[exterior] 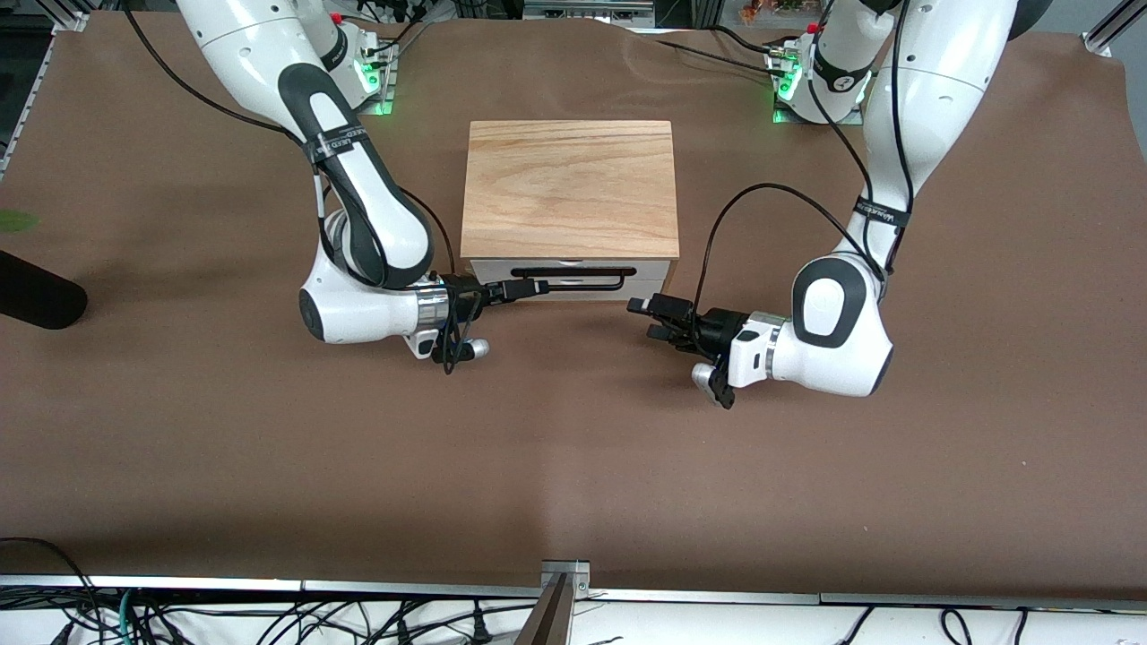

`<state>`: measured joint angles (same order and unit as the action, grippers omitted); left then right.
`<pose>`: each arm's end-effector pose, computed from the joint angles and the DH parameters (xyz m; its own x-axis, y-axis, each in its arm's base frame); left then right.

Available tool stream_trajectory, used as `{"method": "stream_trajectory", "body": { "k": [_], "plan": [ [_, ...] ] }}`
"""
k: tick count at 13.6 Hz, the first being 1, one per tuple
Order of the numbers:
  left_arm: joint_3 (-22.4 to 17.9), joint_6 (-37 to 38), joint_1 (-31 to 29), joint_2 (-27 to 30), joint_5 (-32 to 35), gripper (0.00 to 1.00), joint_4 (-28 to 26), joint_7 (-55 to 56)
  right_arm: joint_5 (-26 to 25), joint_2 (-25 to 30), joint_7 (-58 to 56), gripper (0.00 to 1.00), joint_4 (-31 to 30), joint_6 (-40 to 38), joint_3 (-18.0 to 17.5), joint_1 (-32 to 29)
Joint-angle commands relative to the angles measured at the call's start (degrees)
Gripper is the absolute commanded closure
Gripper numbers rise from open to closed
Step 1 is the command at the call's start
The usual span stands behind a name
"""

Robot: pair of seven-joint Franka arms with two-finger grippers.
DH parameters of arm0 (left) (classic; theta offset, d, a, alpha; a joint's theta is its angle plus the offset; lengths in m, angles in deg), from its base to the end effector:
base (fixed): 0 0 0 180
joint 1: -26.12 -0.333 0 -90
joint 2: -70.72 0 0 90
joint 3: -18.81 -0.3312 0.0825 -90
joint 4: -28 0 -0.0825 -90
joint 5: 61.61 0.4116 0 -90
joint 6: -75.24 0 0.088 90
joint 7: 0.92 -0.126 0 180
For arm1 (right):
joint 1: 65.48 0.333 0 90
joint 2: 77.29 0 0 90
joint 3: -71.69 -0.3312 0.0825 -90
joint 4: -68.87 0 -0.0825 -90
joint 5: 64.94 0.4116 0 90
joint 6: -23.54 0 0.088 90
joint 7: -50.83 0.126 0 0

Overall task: Pull top drawer with both arms simultaneously
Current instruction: 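Close the right gripper and the left gripper on the black handle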

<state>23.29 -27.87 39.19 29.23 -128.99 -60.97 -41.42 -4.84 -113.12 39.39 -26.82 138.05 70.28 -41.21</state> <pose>0.6520 -0.2972 0.2240 0.9297 -0.3670 0.0322 -0.1691 -0.3476 0.9223 0.5997 0.3617 0.2264 0.9344 0.1681 -0.3142 -0.1263 -0.6683 -0.7331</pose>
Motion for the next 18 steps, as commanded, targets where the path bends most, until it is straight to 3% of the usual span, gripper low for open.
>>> {"method": "stream_trajectory", "body": {
  "k": [1,5,9,10,14,15,18],
  "plan": [
    [0.1,0.4,-0.3,1.1,-4.9,0.00,-5.9,-11.2,1.1,-0.6,0.3,0.23,1.4,-0.1,0.1,0.1],
    [0.1,1.6,-0.3,1.0,-9.3,0.00,-9.9,-18.7,1.1,-0.6,0.3,0.51,1.3,-0.6,0.1,0.6],
    [0.2,2.4,-0.2,0.9,-10.9,0.03,-10.3,-20.8,1.1,-0.6,0.3,0.69,1.3,-0.3,0.1,1.0],
    [0.2,2.4,-0.2,0.9,-11.7,0.08,-10.7,-21.9,1.1,-0.6,0.3,0.73,1.3,-0.4,0.1,0.9],
    [0.2,2.2,0.6,0.9,-13.8,0.56,-11.1,-22.9,1.0,-0.6,0.0,0.76,1.3,-0.5,0.1,0.9],
    [0.2,2.2,0.9,0.9,-14.3,0.63,-11.3,-23.0,1.0,-0.6,-0.2,0.76,1.3,-0.6,0.1,0.9],
    [0.2,2.0,1.5,0.9,-14.4,0.63,-11.4,-23.0,1.0,-0.6,-0.3,0.76,1.3,-0.5,0.1,0.9]
  ]
}}
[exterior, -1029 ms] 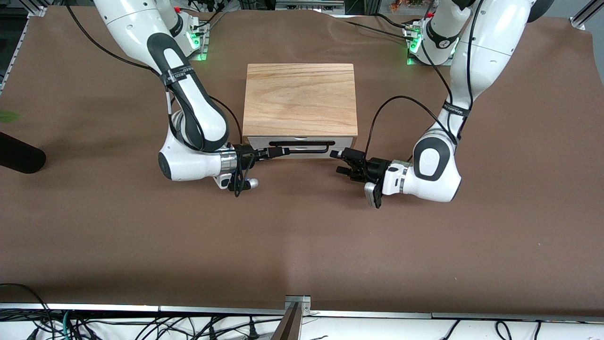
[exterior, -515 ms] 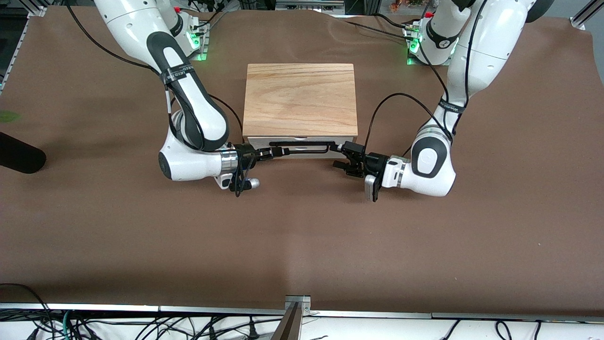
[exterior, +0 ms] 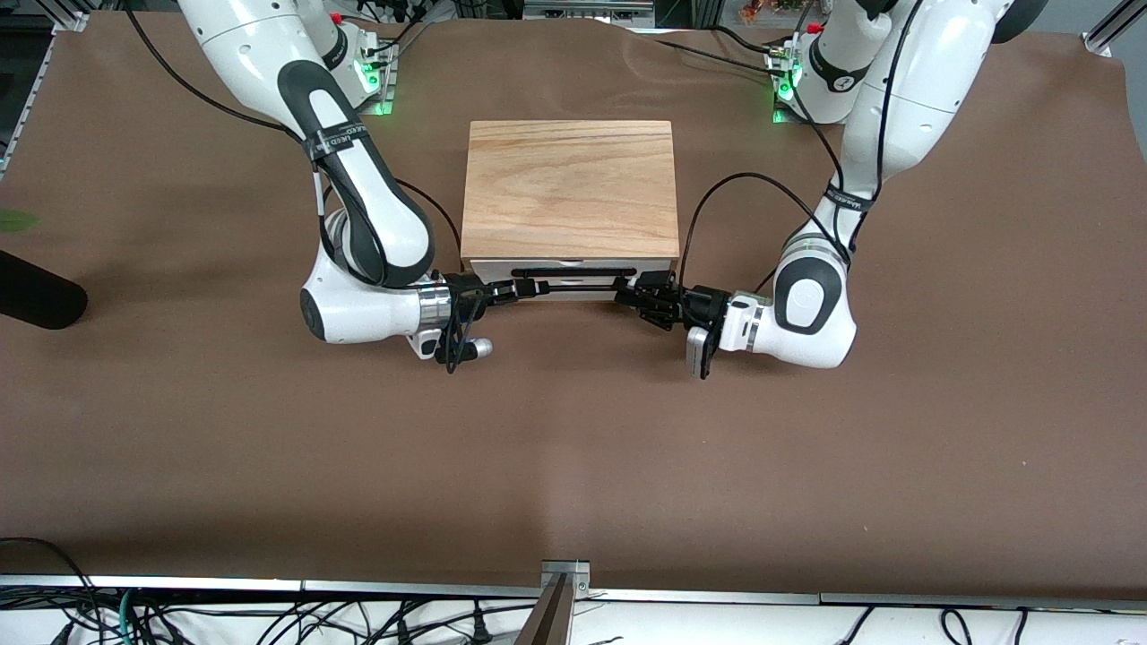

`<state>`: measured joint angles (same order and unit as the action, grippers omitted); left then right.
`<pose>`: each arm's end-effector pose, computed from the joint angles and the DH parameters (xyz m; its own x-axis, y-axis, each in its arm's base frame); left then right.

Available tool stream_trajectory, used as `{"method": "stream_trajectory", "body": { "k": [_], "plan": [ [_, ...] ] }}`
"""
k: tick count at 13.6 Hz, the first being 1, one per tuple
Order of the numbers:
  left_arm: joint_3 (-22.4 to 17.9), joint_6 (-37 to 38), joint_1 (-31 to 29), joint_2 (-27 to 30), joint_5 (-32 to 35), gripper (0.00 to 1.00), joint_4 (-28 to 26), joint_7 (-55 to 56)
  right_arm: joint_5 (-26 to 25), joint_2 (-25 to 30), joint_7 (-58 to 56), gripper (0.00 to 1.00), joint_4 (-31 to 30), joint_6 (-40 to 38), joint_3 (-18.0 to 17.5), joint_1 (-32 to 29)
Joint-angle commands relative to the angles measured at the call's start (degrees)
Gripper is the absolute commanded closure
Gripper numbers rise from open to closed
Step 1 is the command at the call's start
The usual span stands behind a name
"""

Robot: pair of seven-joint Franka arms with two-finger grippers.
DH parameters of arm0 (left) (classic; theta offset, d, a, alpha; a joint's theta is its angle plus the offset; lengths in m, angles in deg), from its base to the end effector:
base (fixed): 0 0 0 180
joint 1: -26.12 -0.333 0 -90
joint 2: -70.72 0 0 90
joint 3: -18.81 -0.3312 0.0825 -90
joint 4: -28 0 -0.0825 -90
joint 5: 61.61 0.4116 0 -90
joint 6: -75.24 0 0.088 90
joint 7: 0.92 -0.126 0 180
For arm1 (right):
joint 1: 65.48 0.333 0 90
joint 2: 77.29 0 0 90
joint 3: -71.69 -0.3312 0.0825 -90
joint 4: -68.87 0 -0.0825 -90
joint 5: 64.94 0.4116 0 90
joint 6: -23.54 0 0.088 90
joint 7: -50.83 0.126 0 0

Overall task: Pull top drawer with both arms simultaneously
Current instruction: 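Close the right gripper and the left gripper on the black handle, then pull the handle outward with both grippers to slide the drawer open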

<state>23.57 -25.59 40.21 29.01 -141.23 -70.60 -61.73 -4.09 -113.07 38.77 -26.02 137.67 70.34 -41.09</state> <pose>0.5981 -0.3105 0.1715 0.9159 -0.3506 0.1954 -0.2529 -0.1258 0.9593 0.6029 0.3653 0.2337 0.9377 0.1774 -0.2988 -0.1147 -0.6536 -0.7481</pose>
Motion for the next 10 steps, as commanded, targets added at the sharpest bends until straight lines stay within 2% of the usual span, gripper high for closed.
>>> {"method": "stream_trajectory", "body": {
  "k": [1,3,6,7,10],
  "plan": [
    [-0.1,-0.3,0.7,1.1,-2.2,0.63,-2.0,-2.7,0.2,-0.7,0.3,0.77,0.5,-0.1,0.0,0.8],
    [-0.1,-0.3,0.8,1.1,-2.2,0.64,-2.2,-2.7,0.1,-0.8,0.1,0.88,0.5,-0.1,0.0,0.8],
    [-0.1,-0.3,0.8,1.1,-2.2,0.90,-2.2,-2.7,-0.1,-0.8,0.0,0.96,0.5,-0.1,0.0,0.8],
    [-0.1,-0.4,0.8,1.1,-2.2,0.96,-2.2,-2.7,-0.3,-0.9,0.0,1.00,0.5,-0.1,0.0,0.8],
    [-0.1,-0.5,0.8,1.0,-2.2,0.98,-2.1,-2.7,-0.4,-0.9,0.1,1.00,0.5,0.0,0.0,1.2]
  ]
}}
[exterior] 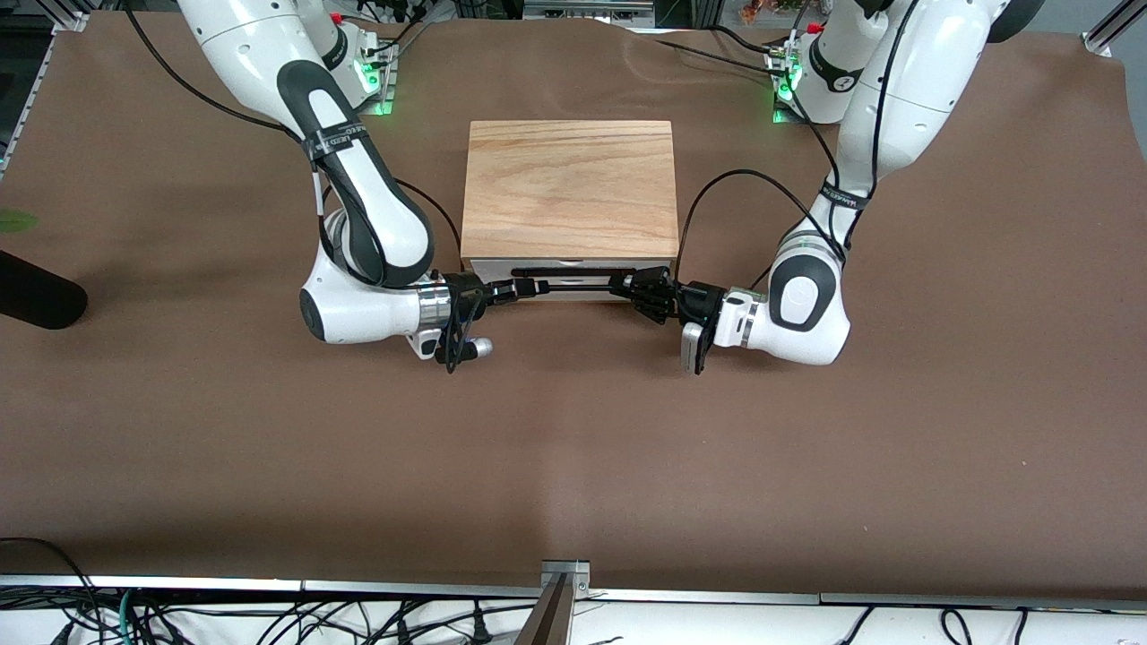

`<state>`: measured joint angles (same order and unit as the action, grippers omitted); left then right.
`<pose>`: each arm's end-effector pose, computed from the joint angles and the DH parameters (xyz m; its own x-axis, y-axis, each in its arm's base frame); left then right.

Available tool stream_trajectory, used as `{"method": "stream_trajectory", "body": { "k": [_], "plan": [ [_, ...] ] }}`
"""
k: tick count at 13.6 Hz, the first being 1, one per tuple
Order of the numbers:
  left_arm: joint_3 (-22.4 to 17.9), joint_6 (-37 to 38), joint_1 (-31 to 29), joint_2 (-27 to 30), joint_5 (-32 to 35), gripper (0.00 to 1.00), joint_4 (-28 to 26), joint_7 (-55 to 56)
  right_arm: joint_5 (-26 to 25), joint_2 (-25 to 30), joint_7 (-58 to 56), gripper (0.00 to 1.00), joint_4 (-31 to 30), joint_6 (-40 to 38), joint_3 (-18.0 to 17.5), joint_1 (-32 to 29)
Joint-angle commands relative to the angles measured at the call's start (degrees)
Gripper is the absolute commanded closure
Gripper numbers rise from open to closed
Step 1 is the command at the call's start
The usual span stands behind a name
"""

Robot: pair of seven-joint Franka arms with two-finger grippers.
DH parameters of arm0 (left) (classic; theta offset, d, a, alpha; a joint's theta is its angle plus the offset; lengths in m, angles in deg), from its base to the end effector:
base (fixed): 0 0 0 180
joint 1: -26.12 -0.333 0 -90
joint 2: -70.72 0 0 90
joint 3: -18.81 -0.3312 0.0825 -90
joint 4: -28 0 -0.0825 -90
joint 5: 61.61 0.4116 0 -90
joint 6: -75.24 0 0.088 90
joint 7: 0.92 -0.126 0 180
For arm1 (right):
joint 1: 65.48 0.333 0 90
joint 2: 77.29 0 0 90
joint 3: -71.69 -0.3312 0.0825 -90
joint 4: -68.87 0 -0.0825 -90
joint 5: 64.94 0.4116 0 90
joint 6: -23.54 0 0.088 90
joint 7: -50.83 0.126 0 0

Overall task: Pull top drawer with both arms simultaneously
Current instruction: 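Pull the handle outward with both grippers to slide the drawer open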

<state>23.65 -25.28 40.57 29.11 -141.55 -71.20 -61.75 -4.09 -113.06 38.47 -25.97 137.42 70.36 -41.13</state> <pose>0.5921 -0.3147 0.1696 0.9156 -0.3561 0.1868 -0.2427 -0.1190 0.9628 0.6029 0.3651 0.2343 0.9373 0.1831 -0.2964 -0.1099 -0.6517 -0.7505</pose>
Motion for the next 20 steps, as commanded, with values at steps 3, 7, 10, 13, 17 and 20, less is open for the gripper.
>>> {"method": "stream_trajectory", "body": {
  "k": [3,7,10,13,17,20],
  "plan": [
    [-0.3,-1.0,0.4,0.3,-3.1,0.98,-0.6,-2.0,-0.4,-1.8,0.3,1.00,0.6,0.6,0.1,1.1],
    [-0.3,-5.1,0.5,-1.6,-4.8,0.98,2.6,-0.4,-0.3,-4.6,0.4,1.00,3.9,0.7,0.4,1.0],
    [-0.5,-5.2,0.3,-4.2,-4.0,0.98,8.0,3.7,-0.3,-6.9,0.3,1.00,7.0,0.7,0.5,-0.2],
    [-0.7,-5.4,0.2,-7.2,-3.9,0.98,13.0,7.6,-0.3,-9.5,0.4,1.00,10.6,1.5,0.6,-1.0],
    [-0.8,-8.0,0.1,-8.7,-3.8,0.98,18.1,13.4,-0.3,-10.6,0.9,1.00,13.5,3.5,1.6,-1.1],
    [-0.9,-8.7,0.1,-10.1,-3.8,0.98,21.5,15.9,-0.3,-12.3,0.6,1.00,16.1,4.9,1.6,-1.5]
  ]
}}
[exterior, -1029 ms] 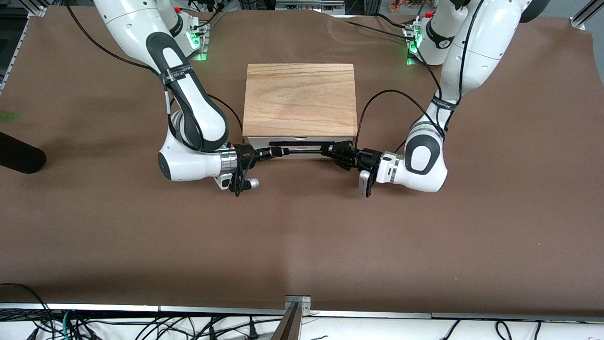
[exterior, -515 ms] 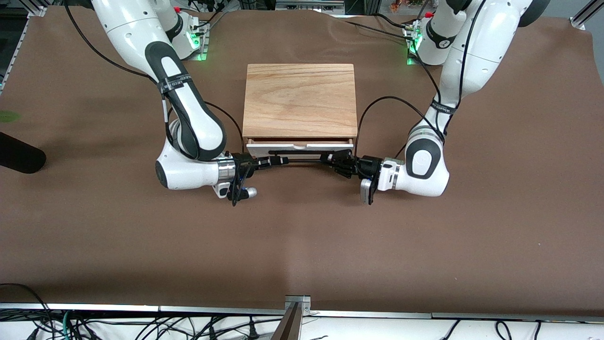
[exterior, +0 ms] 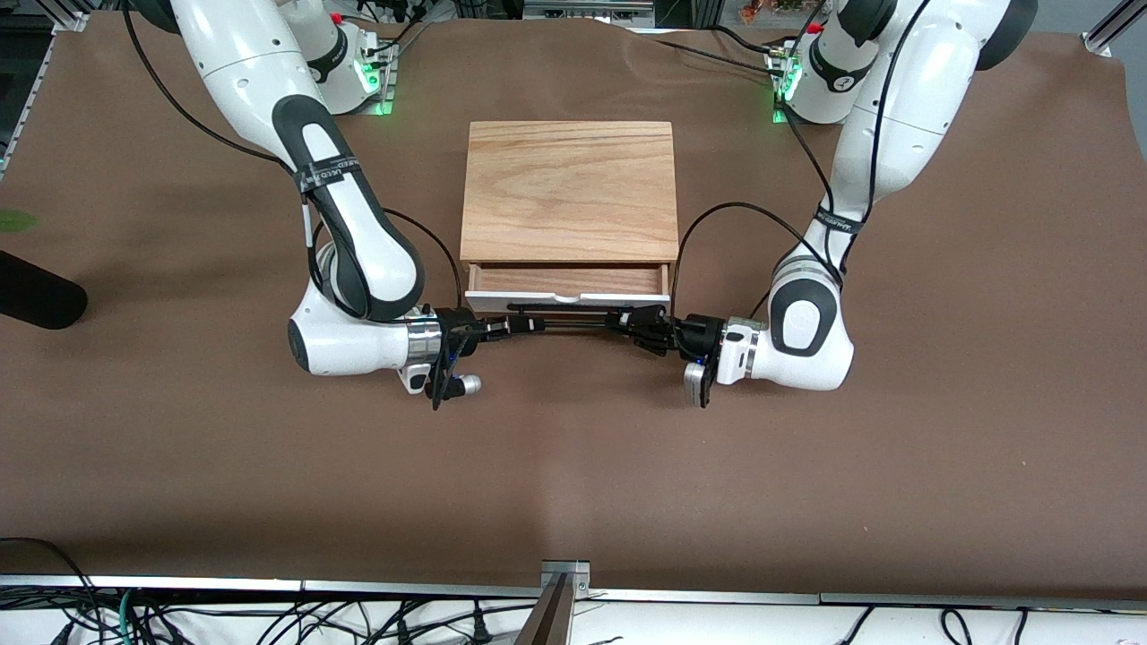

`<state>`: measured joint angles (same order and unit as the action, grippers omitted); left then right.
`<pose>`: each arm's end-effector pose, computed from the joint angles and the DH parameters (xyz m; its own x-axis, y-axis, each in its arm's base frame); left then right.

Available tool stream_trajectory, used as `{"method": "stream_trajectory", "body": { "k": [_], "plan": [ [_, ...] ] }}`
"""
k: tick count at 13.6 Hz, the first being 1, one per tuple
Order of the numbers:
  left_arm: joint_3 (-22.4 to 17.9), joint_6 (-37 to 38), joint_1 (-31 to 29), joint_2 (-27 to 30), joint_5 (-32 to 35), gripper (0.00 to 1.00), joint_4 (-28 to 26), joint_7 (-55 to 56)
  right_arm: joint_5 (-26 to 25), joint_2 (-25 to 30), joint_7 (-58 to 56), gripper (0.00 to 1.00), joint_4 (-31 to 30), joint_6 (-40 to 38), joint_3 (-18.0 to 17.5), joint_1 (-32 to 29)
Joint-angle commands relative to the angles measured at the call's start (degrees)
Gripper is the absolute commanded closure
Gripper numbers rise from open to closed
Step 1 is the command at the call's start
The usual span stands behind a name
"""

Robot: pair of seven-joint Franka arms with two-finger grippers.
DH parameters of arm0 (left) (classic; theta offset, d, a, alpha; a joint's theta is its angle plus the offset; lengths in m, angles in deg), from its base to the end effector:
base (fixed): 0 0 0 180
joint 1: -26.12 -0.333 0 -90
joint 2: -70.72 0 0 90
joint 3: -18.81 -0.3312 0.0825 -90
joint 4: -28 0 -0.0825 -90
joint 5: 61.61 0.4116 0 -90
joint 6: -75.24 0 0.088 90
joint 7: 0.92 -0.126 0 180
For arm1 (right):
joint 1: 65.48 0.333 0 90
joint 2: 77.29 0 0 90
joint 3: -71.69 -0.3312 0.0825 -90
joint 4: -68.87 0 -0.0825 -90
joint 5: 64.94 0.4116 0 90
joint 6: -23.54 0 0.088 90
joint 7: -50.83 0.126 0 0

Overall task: Pull top drawer with both arms simultaneously
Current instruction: 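Pull the handle outward with both grippers to slide the drawer open, then open both grippers and draw them back from the drawer handle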

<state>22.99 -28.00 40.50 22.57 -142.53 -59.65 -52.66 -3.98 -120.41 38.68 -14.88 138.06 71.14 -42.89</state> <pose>0.6518 -0.3169 0.1683 0.9545 -0.2710 0.1243 -0.1768 -0.1789 0.9679 0.6621 0.3559 0.2281 0.9635 0.1361 -0.2305 -0.0944 -0.6330 -0.7683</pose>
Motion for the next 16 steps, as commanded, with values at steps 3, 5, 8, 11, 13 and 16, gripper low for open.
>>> {"method": "stream_trajectory", "body": {
  "k": [3,5,8,11,13,16],
  "plan": [
    [-0.2,-7.1,0.0,-4.1,-2.8,0.98,11.8,8.6,-0.4,-8.5,0.2,1.00,10.3,4.3,0.9,0.0],
    [-0.3,-7.1,0.0,-4.2,-2.7,0.98,12.9,10.2,-0.5,-9.3,0.2,1.00,11.5,4.3,0.9,0.2],
    [-0.3,-8.1,-0.1,-4.2,-2.5,0.98,13.4,10.6,-0.5,-9.3,0.7,1.00,13.3,3.6,0.9,0.4],
    [-0.3,-8.3,-0.1,-4.7,-2.5,0.98,14.3,10.6,-0.2,-9.3,2.8,0.33,15.1,3.6,0.9,-0.3],
    [-0.3,-8.3,-0.2,-5.0,-2.5,0.98,15.0,11.1,-0.3,-9.3,6.6,0.03,17.0,3.5,0.9,-1.7],
    [-0.3,-8.3,-0.2,-4.9,-2.5,0.56,15.2,11.7,-0.2,-9.2,7.6,0.02,17.8,3.5,0.9,-3.8]
  ]
}}
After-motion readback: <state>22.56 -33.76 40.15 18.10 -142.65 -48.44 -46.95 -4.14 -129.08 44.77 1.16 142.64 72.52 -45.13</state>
